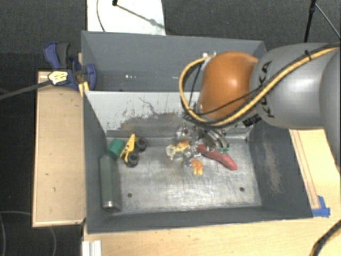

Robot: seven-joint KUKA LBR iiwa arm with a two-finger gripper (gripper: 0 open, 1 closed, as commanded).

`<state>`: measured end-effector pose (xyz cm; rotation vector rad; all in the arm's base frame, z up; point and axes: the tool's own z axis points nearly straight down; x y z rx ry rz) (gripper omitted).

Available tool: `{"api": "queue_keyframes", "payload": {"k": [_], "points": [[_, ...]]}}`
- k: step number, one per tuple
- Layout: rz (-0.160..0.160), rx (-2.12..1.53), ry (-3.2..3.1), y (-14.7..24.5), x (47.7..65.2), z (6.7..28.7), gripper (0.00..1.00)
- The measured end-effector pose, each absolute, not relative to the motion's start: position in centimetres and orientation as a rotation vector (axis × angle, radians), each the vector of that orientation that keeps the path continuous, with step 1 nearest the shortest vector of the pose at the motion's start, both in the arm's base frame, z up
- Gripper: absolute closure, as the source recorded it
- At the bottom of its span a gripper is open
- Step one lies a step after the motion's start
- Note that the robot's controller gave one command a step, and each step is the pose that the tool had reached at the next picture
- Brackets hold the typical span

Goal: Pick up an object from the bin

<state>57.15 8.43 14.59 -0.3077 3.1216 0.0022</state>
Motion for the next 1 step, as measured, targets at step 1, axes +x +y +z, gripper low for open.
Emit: {"api": "queue_keyframes", "payload": {"k": [1], "points": [[0.001,-0.324,3.123,8.48,56.71,24.35,1.0]]}}
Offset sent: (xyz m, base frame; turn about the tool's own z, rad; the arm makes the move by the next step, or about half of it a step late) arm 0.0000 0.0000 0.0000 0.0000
